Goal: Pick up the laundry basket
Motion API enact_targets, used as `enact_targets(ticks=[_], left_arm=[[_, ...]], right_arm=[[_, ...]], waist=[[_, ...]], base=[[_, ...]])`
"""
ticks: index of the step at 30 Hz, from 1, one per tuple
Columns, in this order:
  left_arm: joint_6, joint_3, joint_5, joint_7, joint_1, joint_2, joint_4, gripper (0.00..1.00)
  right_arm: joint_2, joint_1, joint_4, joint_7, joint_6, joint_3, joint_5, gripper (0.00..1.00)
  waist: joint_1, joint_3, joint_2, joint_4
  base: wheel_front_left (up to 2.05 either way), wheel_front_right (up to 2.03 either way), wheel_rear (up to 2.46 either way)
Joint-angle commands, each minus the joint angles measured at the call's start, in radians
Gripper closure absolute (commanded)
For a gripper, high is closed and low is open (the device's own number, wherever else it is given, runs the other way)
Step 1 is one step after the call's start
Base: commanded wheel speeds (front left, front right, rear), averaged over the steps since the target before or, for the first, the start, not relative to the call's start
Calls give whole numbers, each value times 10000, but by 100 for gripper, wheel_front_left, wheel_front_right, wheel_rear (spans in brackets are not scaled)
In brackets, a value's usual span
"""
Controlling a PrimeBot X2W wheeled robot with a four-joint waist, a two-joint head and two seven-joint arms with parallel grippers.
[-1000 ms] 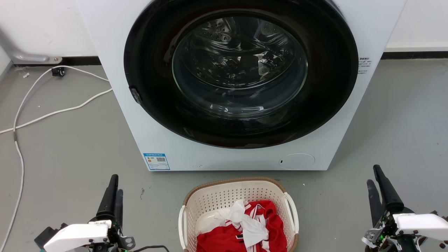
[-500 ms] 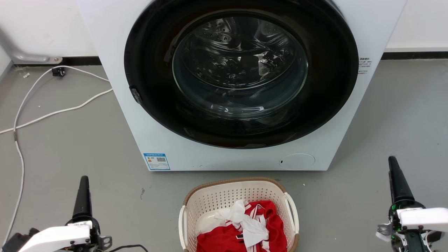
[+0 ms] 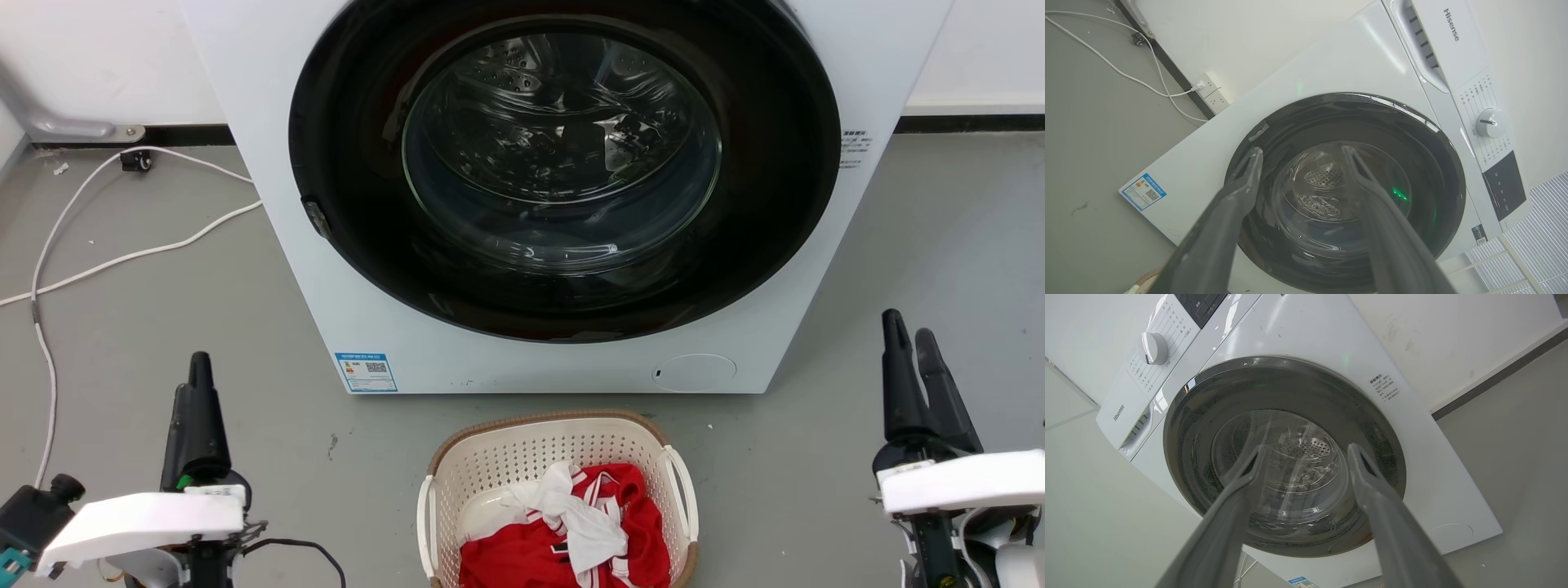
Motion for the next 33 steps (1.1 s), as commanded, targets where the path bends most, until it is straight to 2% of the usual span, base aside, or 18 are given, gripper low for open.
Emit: enact_targets(ticks=[1,8,24,33], left_arm=[[49,-141,401,-110,24,43,-352,0],[212,-844,2087,-329,215,47,-989,0],[561,-2250,5817,-779,340,48,-1611,0],[1111,-3101,7161,-998,476,420,-1592,0]], right_arm=[[-20,-209,-317,-97,3,135,-565,0],[-17,-55,-695,-308,2,430,-2070,0],[-12,181,-883,-752,2,556,-4451,0],[-9,296,-930,-983,2,563,-5604,0]], waist=[[0,8,0,-4],[0,33,0,-32],[0,60,0,-55],[0,72,0,-70]], base=[[0,0,0],[0,0,0],[0,0,0],[0,0,0]])
